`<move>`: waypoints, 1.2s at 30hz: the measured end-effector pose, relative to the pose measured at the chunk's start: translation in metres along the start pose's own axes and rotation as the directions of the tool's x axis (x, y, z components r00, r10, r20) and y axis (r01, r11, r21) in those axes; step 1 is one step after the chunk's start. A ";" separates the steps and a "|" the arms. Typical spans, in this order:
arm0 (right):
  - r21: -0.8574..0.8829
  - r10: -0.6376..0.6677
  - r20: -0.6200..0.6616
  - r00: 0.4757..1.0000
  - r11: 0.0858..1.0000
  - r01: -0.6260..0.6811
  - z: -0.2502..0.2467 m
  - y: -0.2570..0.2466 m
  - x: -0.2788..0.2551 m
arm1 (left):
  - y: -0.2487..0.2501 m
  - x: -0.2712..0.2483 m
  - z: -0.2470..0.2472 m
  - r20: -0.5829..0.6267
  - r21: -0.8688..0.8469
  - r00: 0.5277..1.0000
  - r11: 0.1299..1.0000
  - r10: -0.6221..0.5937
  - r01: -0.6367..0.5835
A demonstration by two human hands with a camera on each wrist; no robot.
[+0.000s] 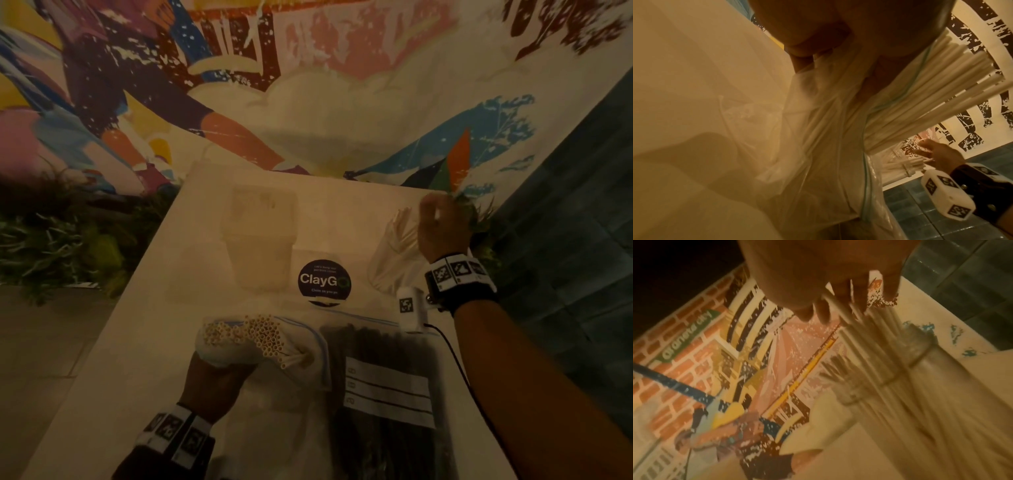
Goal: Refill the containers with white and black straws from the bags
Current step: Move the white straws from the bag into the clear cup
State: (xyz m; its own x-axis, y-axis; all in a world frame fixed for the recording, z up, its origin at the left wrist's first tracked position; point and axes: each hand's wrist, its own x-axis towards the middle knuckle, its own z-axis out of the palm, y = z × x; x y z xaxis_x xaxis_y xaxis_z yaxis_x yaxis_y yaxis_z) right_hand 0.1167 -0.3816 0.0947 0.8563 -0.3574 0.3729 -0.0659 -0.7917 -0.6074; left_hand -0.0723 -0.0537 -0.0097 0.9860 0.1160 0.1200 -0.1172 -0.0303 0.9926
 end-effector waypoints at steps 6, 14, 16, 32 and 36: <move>-0.329 -0.022 0.194 0.981 0.940 0.087 0.011 0.003 -0.010 | 0.001 -0.003 -0.001 0.010 0.001 1.000 1.000 0.020 -0.020; 0.068 -0.195 -0.130 0.972 0.977 0.205 -0.021 -0.035 -0.044 | 0.000 -0.004 0.000 -0.012 0.036 1.000 0.999 0.008 -0.007; 0.179 -0.211 0.008 0.977 0.962 0.206 -0.029 -0.055 -0.072 | 0.000 -0.003 0.000 -0.005 0.055 1.000 0.998 0.003 -0.003; 0.364 -0.401 0.791 0.463 0.915 0.172 0.010 -0.060 -0.228 | -0.015 -0.003 -0.003 0.095 0.016 0.995 1.000 -0.025 0.024; 0.436 -0.460 0.688 0.561 0.880 0.187 0.016 -0.069 -0.229 | -0.007 -0.003 -0.003 0.175 0.083 0.983 0.996 -0.050 0.036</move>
State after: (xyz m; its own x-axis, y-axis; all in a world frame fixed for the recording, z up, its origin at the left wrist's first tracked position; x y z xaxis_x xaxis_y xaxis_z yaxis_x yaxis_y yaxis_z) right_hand -0.0668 -0.2374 0.0396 0.8635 0.5043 0.0059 0.3252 -0.5479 -0.7708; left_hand -0.0750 -0.0512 -0.0165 0.9962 -0.0578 0.0652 -0.0711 -0.1080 0.9916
